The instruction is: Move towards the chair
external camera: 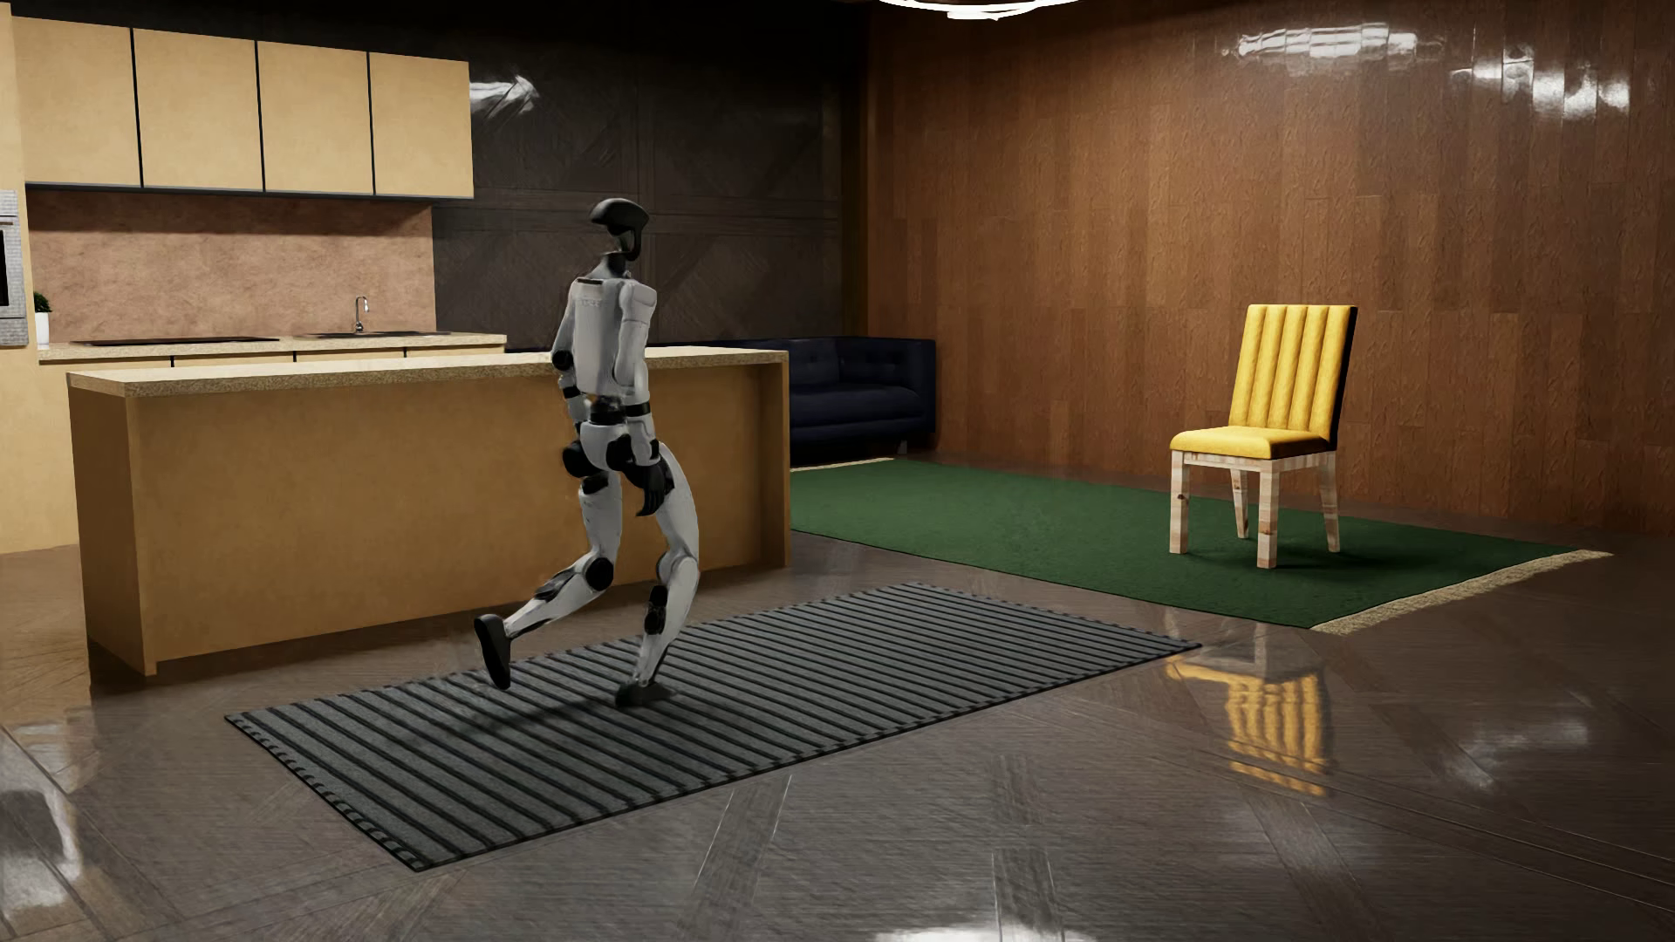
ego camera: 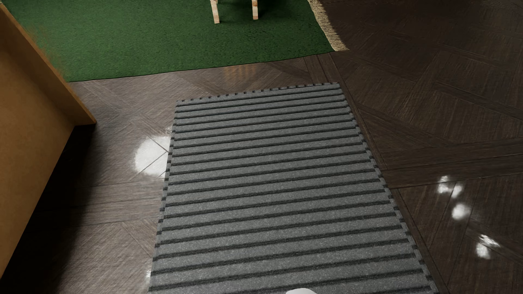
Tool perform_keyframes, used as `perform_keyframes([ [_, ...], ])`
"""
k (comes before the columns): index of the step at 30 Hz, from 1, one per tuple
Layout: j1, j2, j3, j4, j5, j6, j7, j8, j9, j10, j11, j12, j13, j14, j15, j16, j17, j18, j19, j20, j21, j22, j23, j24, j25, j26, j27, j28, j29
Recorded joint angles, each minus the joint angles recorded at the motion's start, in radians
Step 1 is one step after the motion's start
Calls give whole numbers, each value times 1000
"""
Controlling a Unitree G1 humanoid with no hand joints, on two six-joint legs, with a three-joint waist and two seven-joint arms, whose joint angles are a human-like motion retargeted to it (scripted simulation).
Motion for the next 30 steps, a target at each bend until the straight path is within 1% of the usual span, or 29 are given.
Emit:
perform_keyframes([
  [1, -102, 81, 81, -28, 0, -21, 0, 0, 12, 70, -53, 25, -16, -3, -3, -8, 4, 0, 0, 51, -19, 9, -43, 0, 0, 0, 0, 0, 0],
  [2, -205, 161, 146, -41, -2, -38, 0, 0, 12, 43, -113, 57, -35, 1, -8, 3, -2, 0, 0, 72, -11, -9, -87, 0, 0, 0, 0, 0, 0],
  [3, -270, 269, 207, -62, -13, -56, 0, 0, 15, -87, -185, 77, -39, 63, -16, 4, -3, 0, 0, 81, -37, 5, -117, 0, 0, 0, 0, 0, 0],
  [4, -309, 372, 254, -76, -24, -68, 0, 0, 26, -276, -252, 86, -46, 165, -22, 18, -16, 0, 0, 23, -46, 18, -170, 0, 0, 0, 0, 0, 0],
  [5, -361, 437, 299, -72, -35, -77, 0, 0, 22, -462, -282, 102, -62, 218, -45, 25, -22, 0, 0, 24, -62, 16, -198, 0, 0, 0, 0, 0, 0],
  [6, -396, 500, 334, -69, -38, -78, 0, 0, 13, -640, -315, 122, -82, 154, -85, 30, -34, 0, 0, 29, -65, 7, -226, 0, 0, 0, 0, 0, 0],
  [7, -419, 557, 345, -69, -35, -78, 0, 0, 3, -777, -333, 136, -111, -71, -130, 29, -43, 0, 0, 44, -69, 20, -233, 0, 0, 0, 0, 0, 0],
  [8, -433, 612, 355, -71, -36, -82, 0, 0, -8, -829, -339, 143, -128, -301, -165, 25, -50, 0, 0, 22, -72, 38, -242, 0, 0, 0, 0, 0, 0],
  [9, -456, 638, 386, -60, -39, -84, 0, 0, -12, -817, -324, 147, -136, -352, -181, 26, -44, 0, 0, 2, -98, 45, -232, 0, 0, 0, 0, 0, 0],
  [10, -474, 670, 405, -76, -52, -95, 0, 0, -4, -797, -292, 151, -136, -173, -158, 21, -39, 0, 0, -12, -108, 57, -213, 0, 0, 0, 0, 0, 0],
  [11, -519, 679, 416, -90, -71, -116, 0, 0, -10, -716, -245, 156, -128, 65, -73, 21, -23, 0, 0, -15, -125, 59, -187, 0, 0, 0, 0, 0, 0],
  [12, -520, 672, 424, -118, -106, -147, 0, 0, -4, -629, -143, 149, -101, 178, 78, 18, -1, 0, 0, -29, -136, 74, -153, 0, 0, 0, 0, 0, 0],
  [13, -467, 636, 400, -148, -129, -163, 0, 0, -6, -591, 23, 149, -69, 176, 281, 20, 14, 0, 0, -34, -117, 85, -116, 0, 0, 0, 0, 0, 0],
  [14, -423, 536, 369, -179, -141, -162, 0, 0, -14, -566, 229, 149, -38, 158, 408, 12, 21, 0, 0, -2, -102, 89, -101, 0, 0, 0, 0, 0, 0],
  [15, -342, 444, 334, -203, -162, -169, 0, 0, -2, -576, 431, 134, -20, 107, 331, 20, 20, 0, 0, -5, -55, 61, -87, 0, 0, 0, 0, 0, 0],
  [16, -241, 354, 282, -202, -170, -161, 0, 0, 9, -607, 546, 114, 0, 33, 165, 21, 19, 0, 0, 4, -35, 46, -83, 0, 0, 0, 0, 0, 0],
  [17, -146, 261, 220, -184, -156, -130, 0, 0, 13, -648, 580, 81, 16, -36, 53, 25, 11, 0, 0, -9, -19, 25, -66, 0, 0, 0, 0, 0, 0],
  [18, -74, 171, 153, -171, -152, -102, 0, 0, 0, -684, 525, 44, 39, -109, 2, 24, 10, 0, 0, -1, -38, 12, -48, 0, 0, 0, 0, 0, 0],
  [19, 29, 124, 93, -154, -153, -84, 0, 0, 1, -739, 398, 6, 67, -192, -4, 45, 1, 0, 0, -36, -24, -24, -51, 0, 0, 0, 0, 0, 0],
  [21, 193, 46, 21, -120, -160, -49, 0, 0, -3, -824, 65, -62, 98, -340, 60, 59, -18, 0, 0, 10, -36, -65, -28, 0, 0, 0, 0, 0, 0],
  [22, 263, 26, 8, -119, -165, -49, 0, 0, -11, -848, -130, -99, 105, -416, 141, 67, -22, 0, 0, 43, -21, -77, -11, 0, 0, 0, 0, 0, 0],
  [23, 291, -7, -21, -109, -168, -44, 0, 0, -35, -851, -252, -123, 103, -462, 236, 73, -25, 0, 0, 96, -13, -92, 1, 0, 0, 0, 0, 0, 0],
  [24, 322, -47, -20, -111, -169, -35, 0, 0, -50, -850, -666, -145, 104, -475, 330, 72, -27, 0, 0, 139, -18, -95, 15, 0, 0, 0, 0, 0, 0],
  [25, 351, -88, -46, -90, -169, -29, 0, 0, -51, -829, -330, -155, 103, -451, 249, 89, -31, 0, 0, 146, -2, -121, 14, 0, 0, 0, 0, 0, 0],
  [26, 393, -106, -75, -59, -140, -13, 0, 0, -39, -787, -237, -134, 96, -390, 260, 89, -34, 0, 0, 201, 16, -147, 28, 0, 0, 0, 0, 0, 0],
  [27, 381, -126, -93, -30, -119, 6, 0, 0, -55, -683, -148, -113, 96, -263, 310, 71, -33, 0, 0, 229, 22, -132, 47, 0, 0, 0, 0, 0, 0],
  [28, 343, -96, -98, 15, -69, 39, 0, 0, -48, -502, -67, -80, 93, -58, 274, 39, -31, 0, 0, 239, 19, -100, 72, 0, 0, 0, 0, 0, 0],
  [29, 226, -59, -75, 9, -35, 36, 0, 0, -49, -245, -53, -52, 79, 104, 220, 27, -24, 0, 0, 224, 1, -84, 79, 0, 0, 0, 0, 0, 0],
  [30, 106, 12, -52, 28, 5, 42, 0, 0, -28, 13, -64, -41, 75, 106, 171, 14, -18, 0, 0, 196, -28, -63, 57, 0, 0, 0, 0, 0, 0],
])
